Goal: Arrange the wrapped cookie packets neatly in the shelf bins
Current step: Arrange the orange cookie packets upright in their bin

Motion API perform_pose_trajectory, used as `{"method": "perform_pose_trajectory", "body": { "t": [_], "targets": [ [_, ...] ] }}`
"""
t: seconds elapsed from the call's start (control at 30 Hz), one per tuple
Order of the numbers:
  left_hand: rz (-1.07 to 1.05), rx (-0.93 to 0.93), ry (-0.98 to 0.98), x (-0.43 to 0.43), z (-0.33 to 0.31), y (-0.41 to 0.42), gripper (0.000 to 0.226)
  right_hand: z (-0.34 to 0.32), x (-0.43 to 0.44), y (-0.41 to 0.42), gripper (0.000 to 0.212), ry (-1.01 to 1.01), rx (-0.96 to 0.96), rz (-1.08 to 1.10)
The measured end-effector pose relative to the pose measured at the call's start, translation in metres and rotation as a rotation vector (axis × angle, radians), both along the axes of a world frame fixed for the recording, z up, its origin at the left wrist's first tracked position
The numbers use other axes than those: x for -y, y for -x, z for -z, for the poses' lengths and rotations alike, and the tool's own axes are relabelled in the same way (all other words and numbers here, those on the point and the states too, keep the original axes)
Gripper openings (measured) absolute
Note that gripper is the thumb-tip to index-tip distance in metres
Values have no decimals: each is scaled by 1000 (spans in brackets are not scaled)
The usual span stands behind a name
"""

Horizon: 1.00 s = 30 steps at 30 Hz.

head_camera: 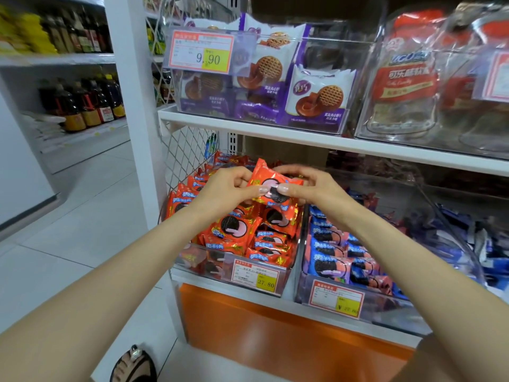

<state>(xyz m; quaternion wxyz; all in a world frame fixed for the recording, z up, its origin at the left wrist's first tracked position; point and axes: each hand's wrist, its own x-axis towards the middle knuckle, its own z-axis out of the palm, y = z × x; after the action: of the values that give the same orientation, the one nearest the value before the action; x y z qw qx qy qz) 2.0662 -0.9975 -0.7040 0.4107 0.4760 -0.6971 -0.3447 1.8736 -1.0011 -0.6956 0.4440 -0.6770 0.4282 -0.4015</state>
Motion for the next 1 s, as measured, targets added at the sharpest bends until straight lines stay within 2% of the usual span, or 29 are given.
{"method": "perform_pose_trajectory", "body": {
  "t": [0.1,0.2,0.27,0.33,0.5,0.6,0.73,0.83,0.93,1.0],
  "targets": [
    [20,-44,-6,-4,-3,4,13,1,2,0,30,-39,20,16],
    [15,-125,-105,-5,-4,6,28,2,3,-1,25,-65,103,63],
    [38,-70,-133,-5,-1,10,29,1,3,-1,29,-96,175,45],
    [26,-24,-101,-6,1,12,19,1,2,-2,39,-127,211,23],
    [-5,97,-6,-4,-2,6,9,-4,0,6,36,-135,101,11],
    [24,186,14,-5,-4,4,7,-6,-4,9,29,-69,-56,-38],
    [-71,151,82,-2,-2,0,17,-7,-1,11,13,-49,-103,105],
    [-199,75,139,4,-4,-11,17,-3,7,16,17,-2,-266,267],
    [-245,107,155,7,-2,-18,17,1,7,9,24,84,-491,295],
    [-249,131,162,8,2,-20,15,5,5,-2,31,172,-572,307]
  ]
}}
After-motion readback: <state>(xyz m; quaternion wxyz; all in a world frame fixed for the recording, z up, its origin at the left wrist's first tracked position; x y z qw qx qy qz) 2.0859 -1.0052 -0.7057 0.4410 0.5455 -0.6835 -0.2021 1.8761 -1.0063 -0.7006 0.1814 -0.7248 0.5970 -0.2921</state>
